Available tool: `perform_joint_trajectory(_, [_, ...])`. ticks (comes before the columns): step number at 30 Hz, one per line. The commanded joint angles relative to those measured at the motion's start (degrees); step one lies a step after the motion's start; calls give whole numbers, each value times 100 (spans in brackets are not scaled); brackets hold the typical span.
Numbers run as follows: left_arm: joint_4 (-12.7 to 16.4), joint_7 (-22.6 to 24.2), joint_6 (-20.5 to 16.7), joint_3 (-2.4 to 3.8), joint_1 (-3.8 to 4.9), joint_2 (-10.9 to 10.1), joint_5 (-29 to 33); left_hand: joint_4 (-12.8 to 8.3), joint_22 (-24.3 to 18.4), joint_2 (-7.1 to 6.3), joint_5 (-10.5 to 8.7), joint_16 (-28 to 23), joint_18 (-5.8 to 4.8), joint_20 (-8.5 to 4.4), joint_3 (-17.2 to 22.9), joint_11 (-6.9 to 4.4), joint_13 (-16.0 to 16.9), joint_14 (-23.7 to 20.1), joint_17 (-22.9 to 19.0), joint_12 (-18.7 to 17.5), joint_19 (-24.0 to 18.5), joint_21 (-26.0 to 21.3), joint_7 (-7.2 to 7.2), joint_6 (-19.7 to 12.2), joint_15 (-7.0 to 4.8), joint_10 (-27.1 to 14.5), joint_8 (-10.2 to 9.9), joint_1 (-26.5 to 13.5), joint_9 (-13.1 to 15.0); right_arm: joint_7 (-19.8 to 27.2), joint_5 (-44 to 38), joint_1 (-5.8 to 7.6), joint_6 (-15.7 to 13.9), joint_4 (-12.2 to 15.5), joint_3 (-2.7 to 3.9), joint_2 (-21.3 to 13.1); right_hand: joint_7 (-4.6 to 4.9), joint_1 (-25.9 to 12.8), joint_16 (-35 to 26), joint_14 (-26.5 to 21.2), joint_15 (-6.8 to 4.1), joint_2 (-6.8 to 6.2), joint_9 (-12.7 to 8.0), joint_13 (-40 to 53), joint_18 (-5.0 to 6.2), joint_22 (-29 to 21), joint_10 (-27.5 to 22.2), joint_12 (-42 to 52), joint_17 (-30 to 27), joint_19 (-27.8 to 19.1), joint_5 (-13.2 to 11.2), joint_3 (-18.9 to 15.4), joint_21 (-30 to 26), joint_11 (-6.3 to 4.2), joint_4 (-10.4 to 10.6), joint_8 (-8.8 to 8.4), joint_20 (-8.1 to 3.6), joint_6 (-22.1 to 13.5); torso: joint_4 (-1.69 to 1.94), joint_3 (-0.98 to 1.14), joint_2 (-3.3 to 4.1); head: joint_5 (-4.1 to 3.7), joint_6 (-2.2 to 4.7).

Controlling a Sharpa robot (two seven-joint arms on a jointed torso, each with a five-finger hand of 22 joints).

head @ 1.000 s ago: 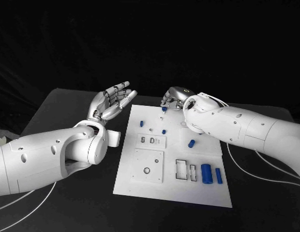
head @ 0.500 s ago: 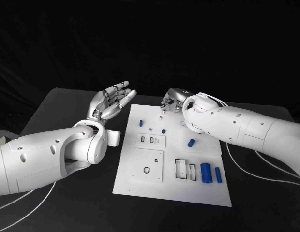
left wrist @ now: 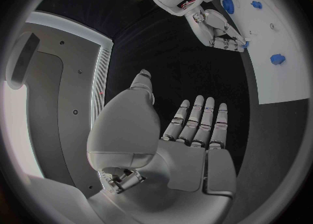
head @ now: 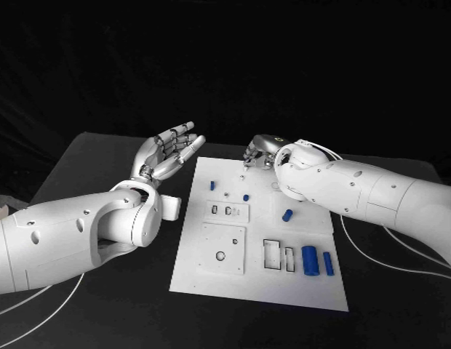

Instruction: Assemble the parts on the task board

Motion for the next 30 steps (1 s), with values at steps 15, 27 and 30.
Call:
perform_joint_trajectory(15, [-18, 69, 73, 1, 10, 28, -40, -1, -7, 64, -18, 26, 106, -4, 33, 14, -4, -8, 4, -3, -49, 2, 677, 43, -4, 40, 32, -13, 7, 72, -135, -8, -620, 126, -2, -90, -97, 124, 33, 596, -84, -44, 98, -8, 6, 1354, 687, 77, 1502, 482, 10, 214, 9, -118, -95, 161, -58, 507, 1, 1, -1, -13, -9])
perform_joint_trajectory(27, [-52, 70, 83, -1, 10, 36, -40, -1, -7, 64, -18, 26, 106, -4, 33, 14, -4, -8, 4, -3, -49, 2, 677, 43, -4, 40, 32, -13, 7, 263, 183, 8, -1217, 581, -3, -480, -67, 109, 26, 591, -18, -143, 102, -11, 5, 1358, 788, 35, 1481, 485, 9, 228, 10, -83, -95, 149, -15, 561, -11, 3, -8, -33, -29])
perform_joint_trajectory(30, [-62, 70, 86, -1, 10, 44, -40, -1, -8, 79, -15, 27, 106, -4, 41, 14, -4, -8, 4, -3, -55, 0, 677, 39, -4, 40, 32, -13, 6, 261, 212, 11, -1230, 722, -4, -586, -60, 110, 25, 590, -11, -174, 99, -12, 5, 1358, 790, 21, 1476, 485, 7, 226, 10, -77, -99, 139, -8, 559, -3, 0, 0, -49, -26])
